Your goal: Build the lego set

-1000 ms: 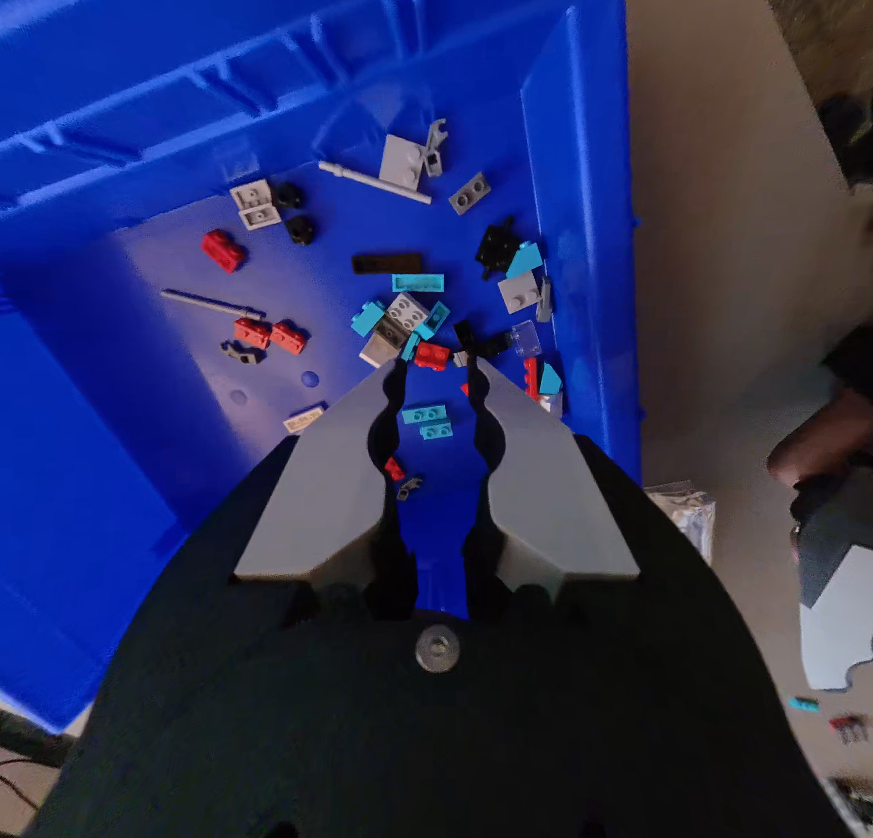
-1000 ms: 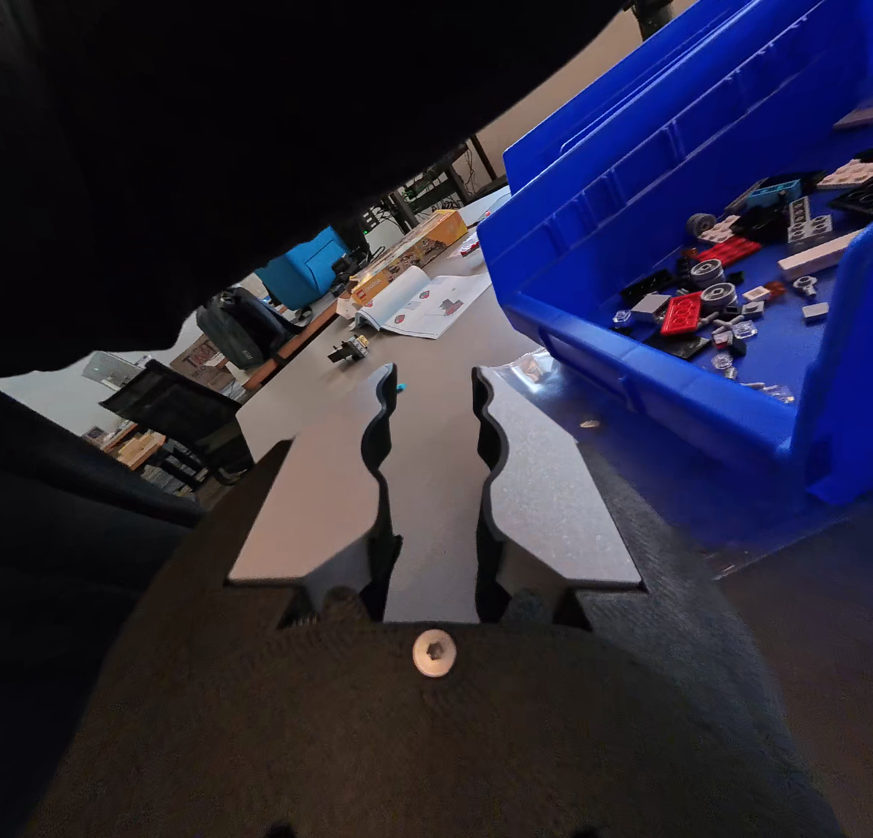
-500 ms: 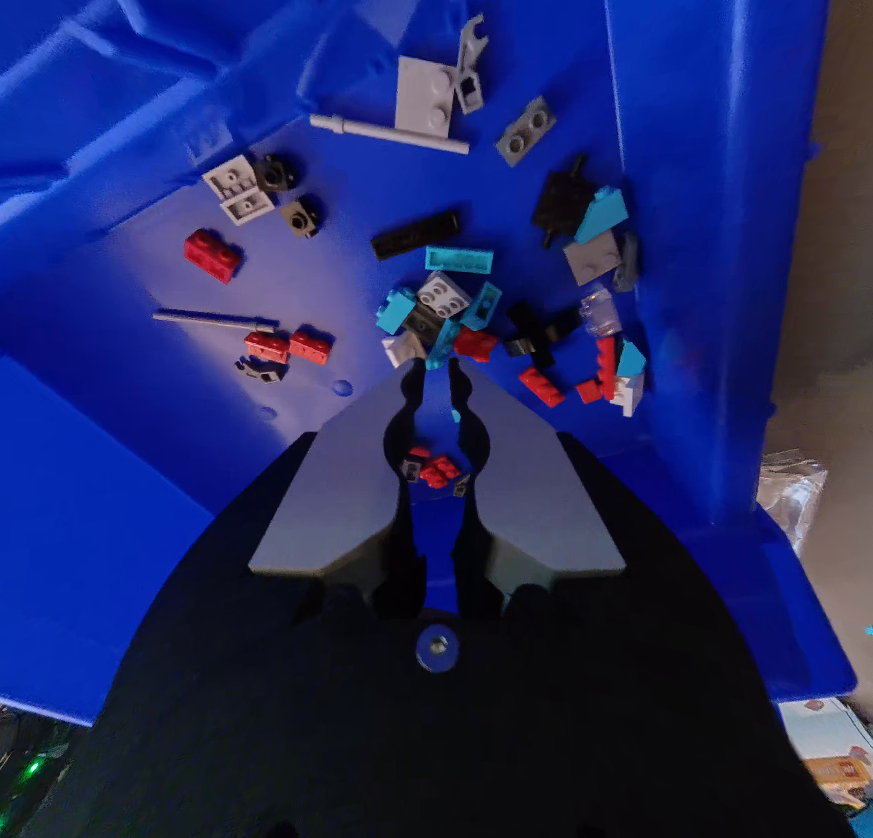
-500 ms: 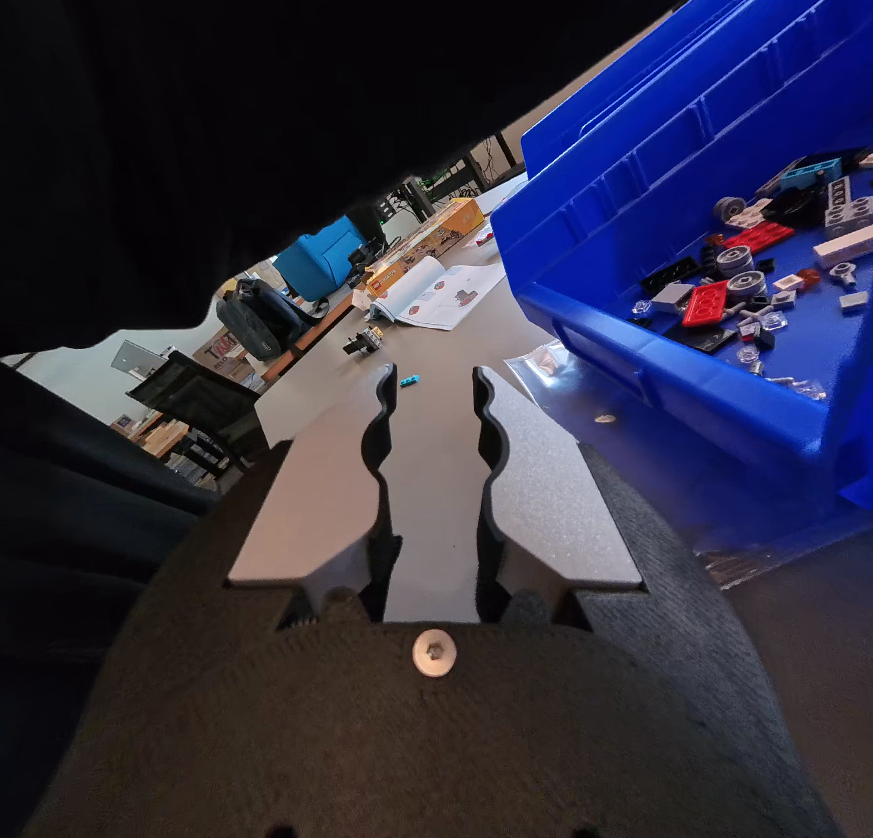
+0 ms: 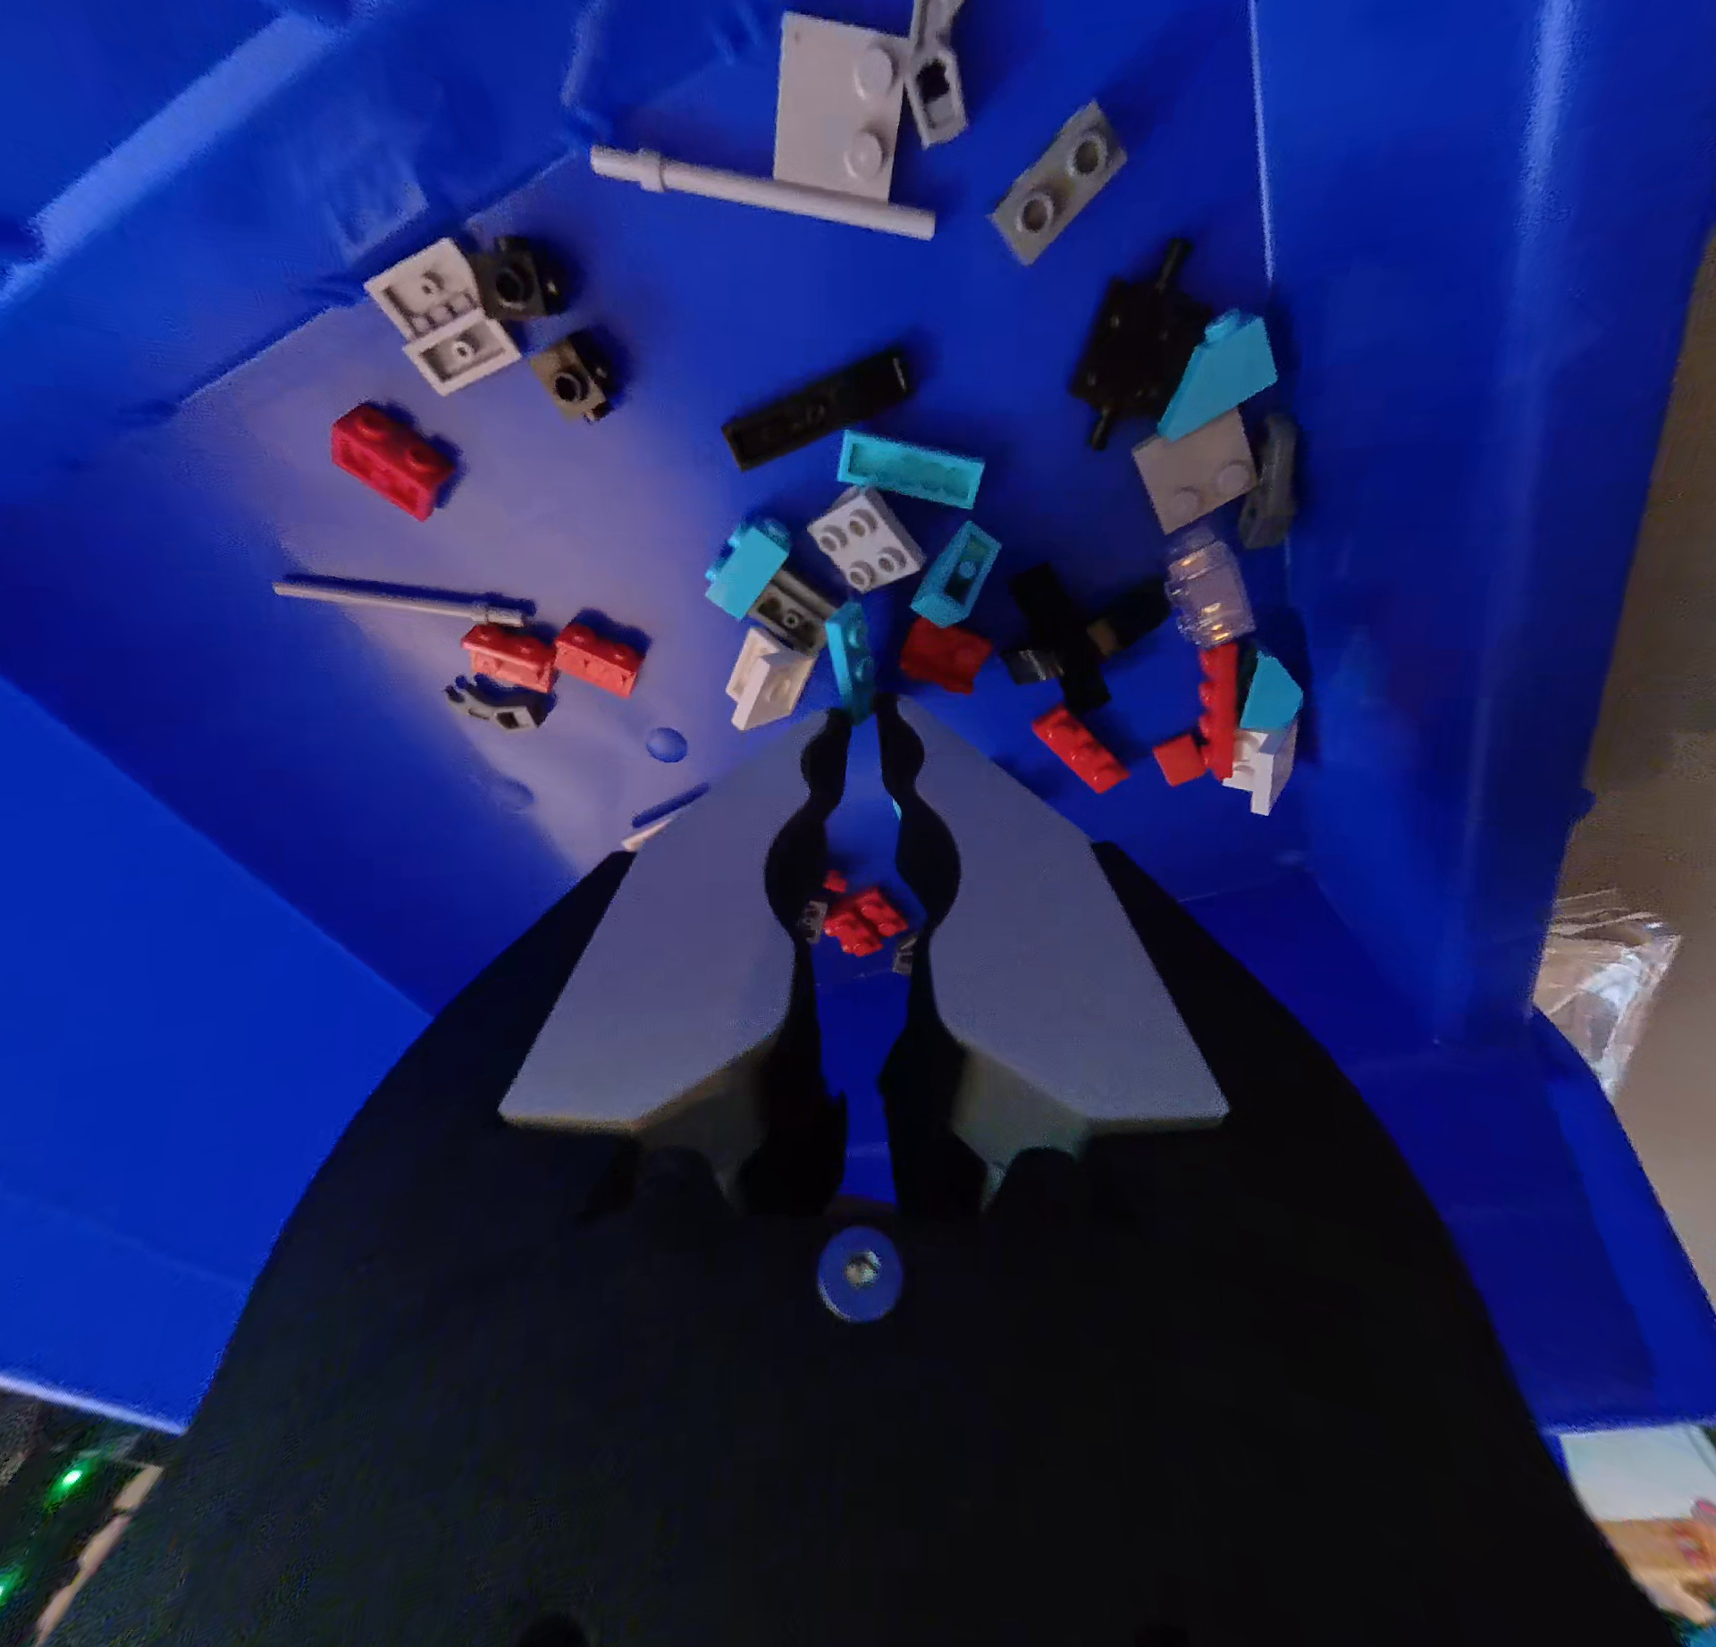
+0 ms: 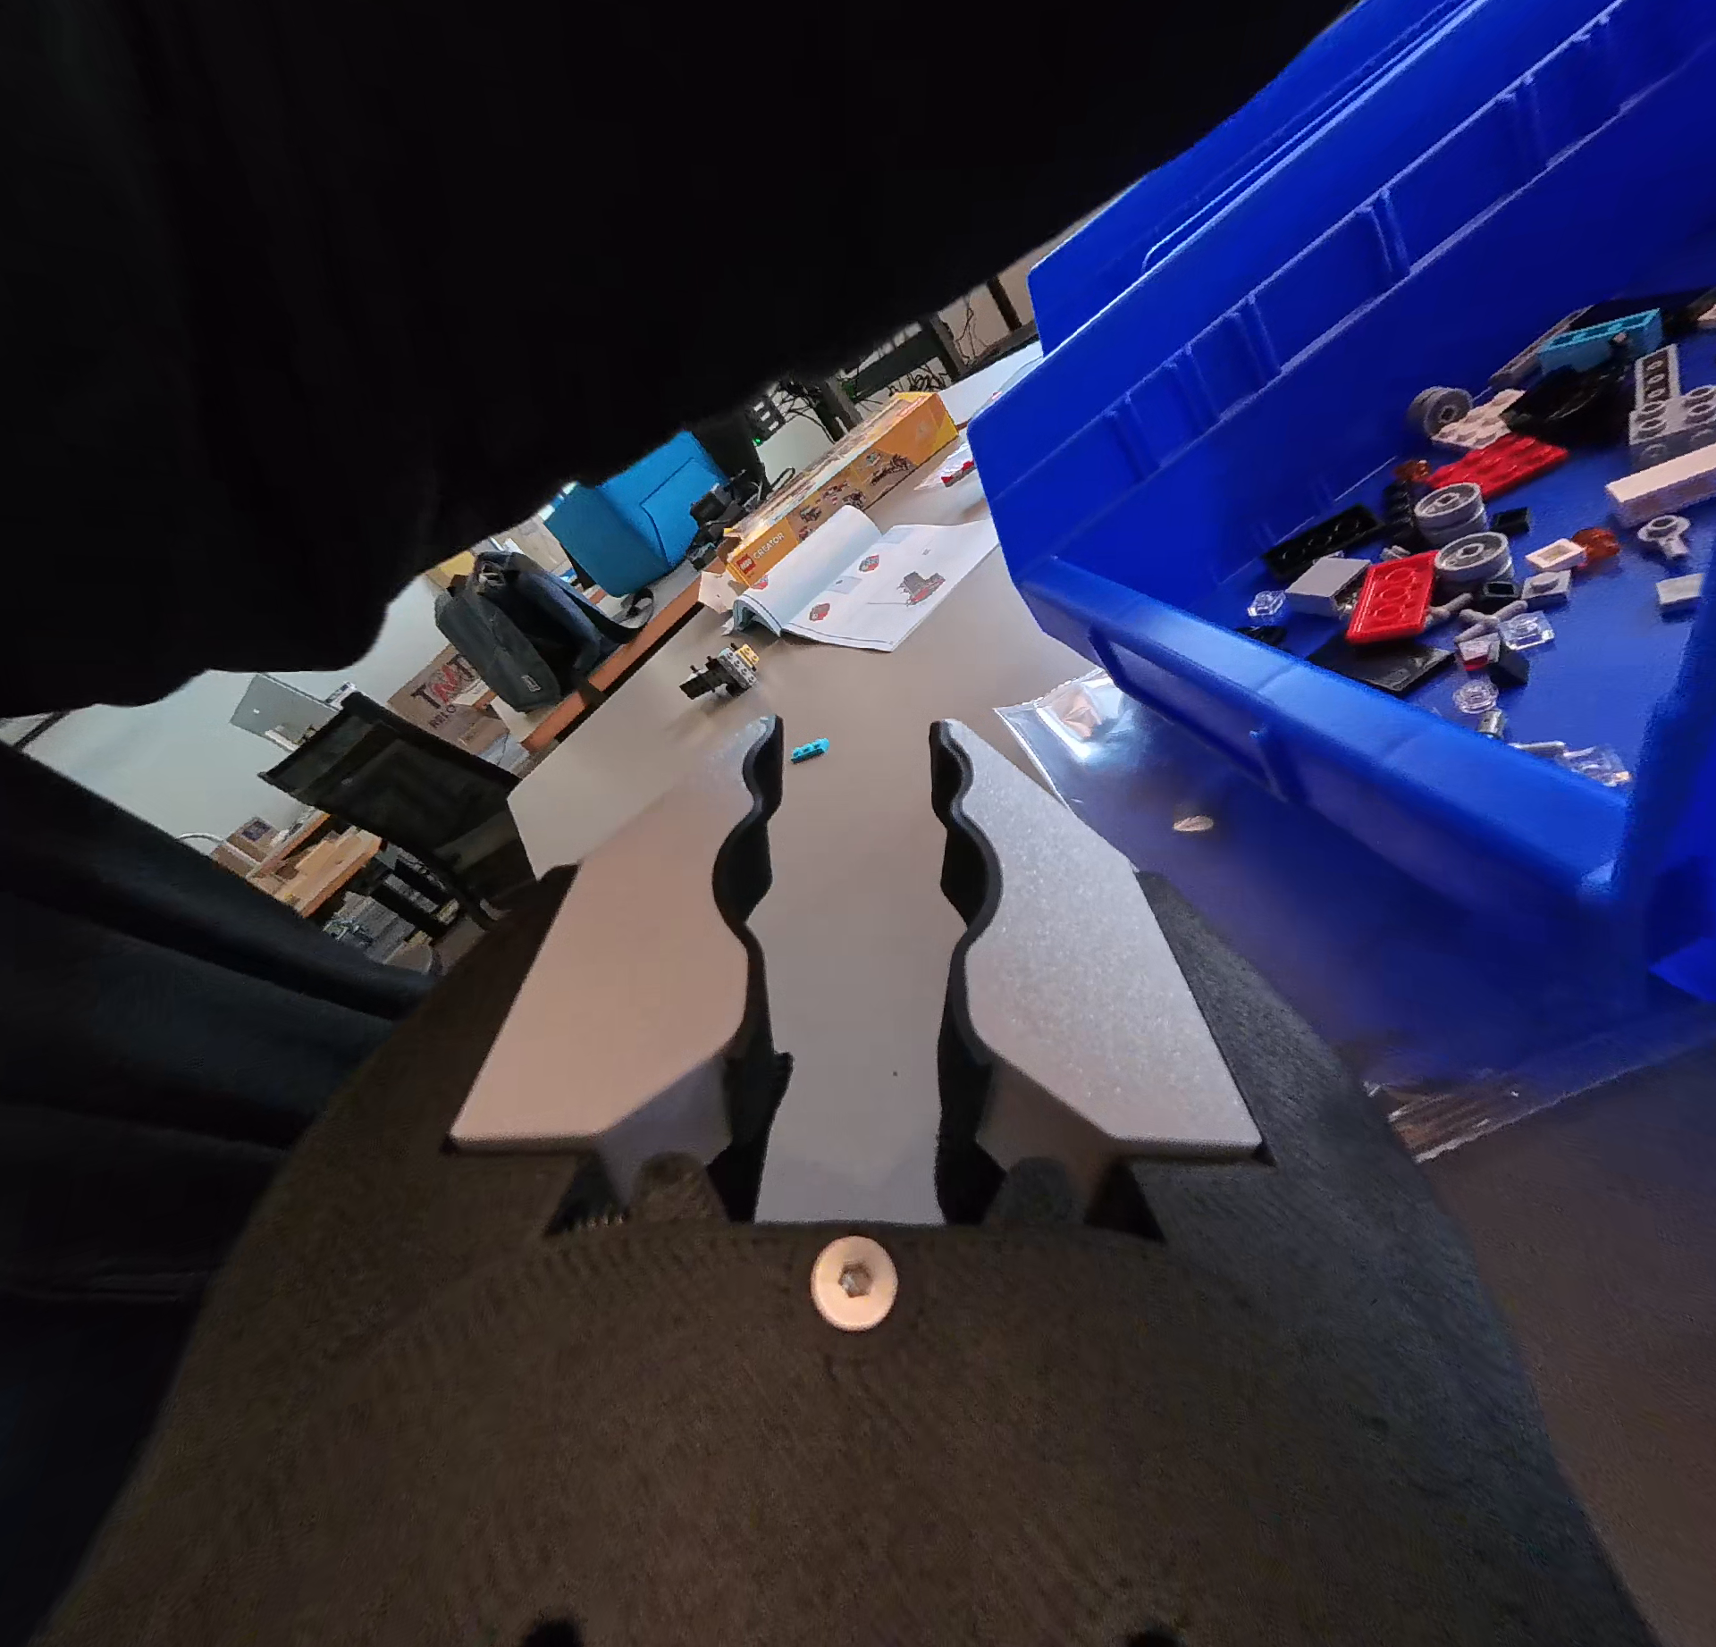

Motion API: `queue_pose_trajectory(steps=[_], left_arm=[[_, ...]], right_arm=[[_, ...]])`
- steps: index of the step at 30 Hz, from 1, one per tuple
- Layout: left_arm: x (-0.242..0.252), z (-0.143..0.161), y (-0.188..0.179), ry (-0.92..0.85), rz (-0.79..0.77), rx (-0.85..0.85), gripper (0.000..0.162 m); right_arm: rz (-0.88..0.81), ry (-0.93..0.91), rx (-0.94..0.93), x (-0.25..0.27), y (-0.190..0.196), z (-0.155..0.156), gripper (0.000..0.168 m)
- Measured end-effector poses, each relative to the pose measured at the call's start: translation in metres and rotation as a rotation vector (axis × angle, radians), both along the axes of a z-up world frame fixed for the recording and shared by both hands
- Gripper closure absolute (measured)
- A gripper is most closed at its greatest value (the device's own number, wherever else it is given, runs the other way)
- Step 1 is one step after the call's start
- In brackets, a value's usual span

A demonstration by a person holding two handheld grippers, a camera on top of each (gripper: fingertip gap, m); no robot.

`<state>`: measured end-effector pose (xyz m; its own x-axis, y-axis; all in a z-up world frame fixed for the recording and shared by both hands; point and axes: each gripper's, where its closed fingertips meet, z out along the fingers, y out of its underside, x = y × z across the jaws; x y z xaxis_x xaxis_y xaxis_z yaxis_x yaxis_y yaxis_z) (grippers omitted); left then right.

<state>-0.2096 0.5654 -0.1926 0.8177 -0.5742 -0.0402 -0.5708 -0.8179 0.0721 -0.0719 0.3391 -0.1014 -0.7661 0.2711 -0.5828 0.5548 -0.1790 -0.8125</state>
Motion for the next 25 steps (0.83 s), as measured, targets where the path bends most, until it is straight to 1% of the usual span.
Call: queue_pose_trajectory(steps=[3,6,9,12,14,16,17,19,21,23,25], left_arm=[[0.005,0.015,0.002,-0.024,0.058,0.064,0.155],[0.013,0.045,-0.001,-0.047,0.158,0.172,0.155],[0.029,0.090,-0.017,-0.079,0.307,0.363,0.155],[0.056,0.134,-0.054,-0.174,0.507,0.609,0.156],[0.077,0.151,-0.093,-0.259,0.661,0.754,0.156],[0.097,0.153,-0.141,-0.333,0.835,0.864,0.155],[0.107,0.149,-0.169,-0.361,0.928,0.903,0.155],[0.127,0.133,-0.228,-0.390,1.105,0.943,0.156],[0.147,0.113,-0.293,-0.377,1.280,0.948,0.156],[0.166,0.092,-0.358,-0.309,1.442,0.935,0.156],[0.185,0.075,-0.413,-0.247,1.570,0.928,0.156]], right_arm=[[0.002,0.004,0.002,0.001,0.000,0.000,0.136],[0.004,0.002,0.006,0.001,-0.001,0.000,0.136],[0.002,0.003,0.012,0.001,-0.001,-0.001,0.137],[0.001,0.003,0.025,0.001,-0.002,-0.003,0.137],[-0.002,0.007,0.040,0.001,-0.003,-0.004,0.137],[-0.005,0.015,0.062,0.002,-0.005,-0.006,0.137],[-0.007,0.021,0.078,0.002,-0.006,-0.007,0.137],[-0.007,0.029,0.117,0.003,-0.009,-0.010,0.137],[-0.004,0.035,0.167,0.006,-0.012,-0.016,0.137],[0.007,0.053,0.232,0.011,-0.017,-0.022,0.136],[0.025,0.079,0.316,0.017,-0.024,-0.030,0.135]])
